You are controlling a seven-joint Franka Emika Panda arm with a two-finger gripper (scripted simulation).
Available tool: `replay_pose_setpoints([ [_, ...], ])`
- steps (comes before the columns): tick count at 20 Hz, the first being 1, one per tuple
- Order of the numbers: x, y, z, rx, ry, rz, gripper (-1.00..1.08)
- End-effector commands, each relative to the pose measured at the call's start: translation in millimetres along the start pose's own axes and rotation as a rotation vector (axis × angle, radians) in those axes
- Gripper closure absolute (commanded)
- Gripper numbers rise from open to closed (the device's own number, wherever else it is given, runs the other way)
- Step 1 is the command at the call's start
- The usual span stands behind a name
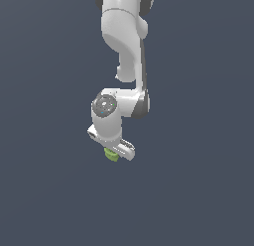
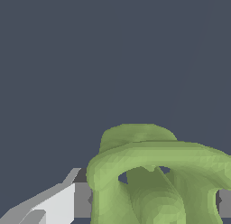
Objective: Pick up the object and move it to a goal position.
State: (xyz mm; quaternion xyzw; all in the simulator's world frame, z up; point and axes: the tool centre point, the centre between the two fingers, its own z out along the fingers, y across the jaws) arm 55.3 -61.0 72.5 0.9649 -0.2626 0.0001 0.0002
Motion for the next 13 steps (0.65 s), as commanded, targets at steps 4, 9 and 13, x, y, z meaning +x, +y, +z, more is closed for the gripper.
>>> replay_pose_setpoints([
  [4,33.0,32.6,-9.4,0.0,0.0,-0.002,1.08],
  [9,47.4,45.7,-13.1,0.0,0.0,-0.002,1.08],
  [13,50.7,48.6,-14.0,0.0,0.0,-0.002,1.08],
])
